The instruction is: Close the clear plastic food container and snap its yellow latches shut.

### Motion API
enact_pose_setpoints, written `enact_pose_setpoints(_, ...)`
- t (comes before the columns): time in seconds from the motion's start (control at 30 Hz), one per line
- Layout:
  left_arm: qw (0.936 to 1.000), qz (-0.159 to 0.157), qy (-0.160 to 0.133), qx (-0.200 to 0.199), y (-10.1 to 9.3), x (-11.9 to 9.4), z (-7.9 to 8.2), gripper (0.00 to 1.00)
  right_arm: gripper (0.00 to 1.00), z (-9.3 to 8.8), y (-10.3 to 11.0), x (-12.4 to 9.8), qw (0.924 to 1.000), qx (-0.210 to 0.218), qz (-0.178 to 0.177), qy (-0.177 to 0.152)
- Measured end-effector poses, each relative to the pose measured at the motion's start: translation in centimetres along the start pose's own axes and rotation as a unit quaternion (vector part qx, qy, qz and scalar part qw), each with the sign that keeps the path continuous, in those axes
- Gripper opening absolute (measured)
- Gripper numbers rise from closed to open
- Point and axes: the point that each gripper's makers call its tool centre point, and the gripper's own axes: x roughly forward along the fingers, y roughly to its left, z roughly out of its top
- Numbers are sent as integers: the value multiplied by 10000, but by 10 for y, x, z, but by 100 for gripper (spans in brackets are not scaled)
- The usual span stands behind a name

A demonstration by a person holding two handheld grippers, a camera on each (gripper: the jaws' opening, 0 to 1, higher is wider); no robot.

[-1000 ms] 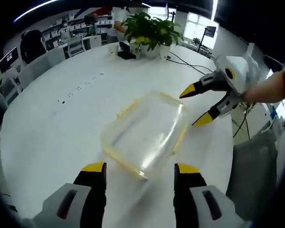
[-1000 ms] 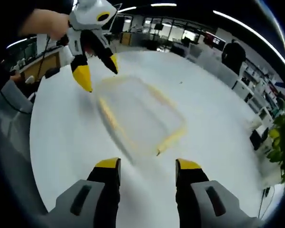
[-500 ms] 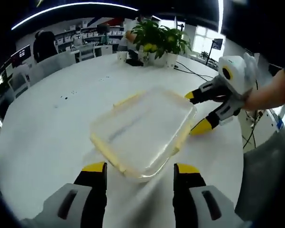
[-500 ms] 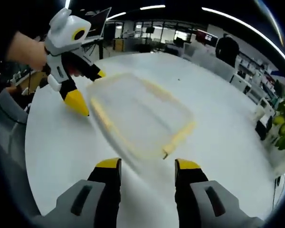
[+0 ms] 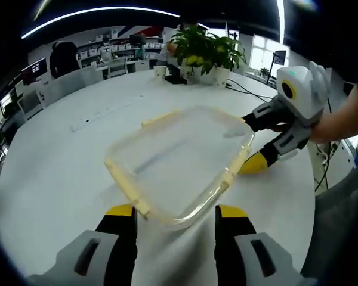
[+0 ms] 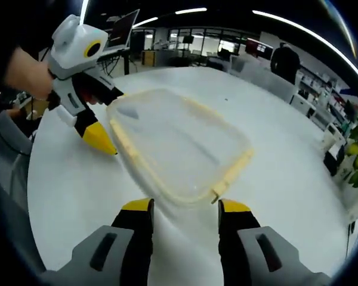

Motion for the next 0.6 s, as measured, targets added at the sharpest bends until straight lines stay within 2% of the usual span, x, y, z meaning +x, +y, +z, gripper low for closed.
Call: enact_pose_setpoints(0.6,9999,133,13,108,5,2,0,42,36,1,2,6,9998,-183,-19,56)
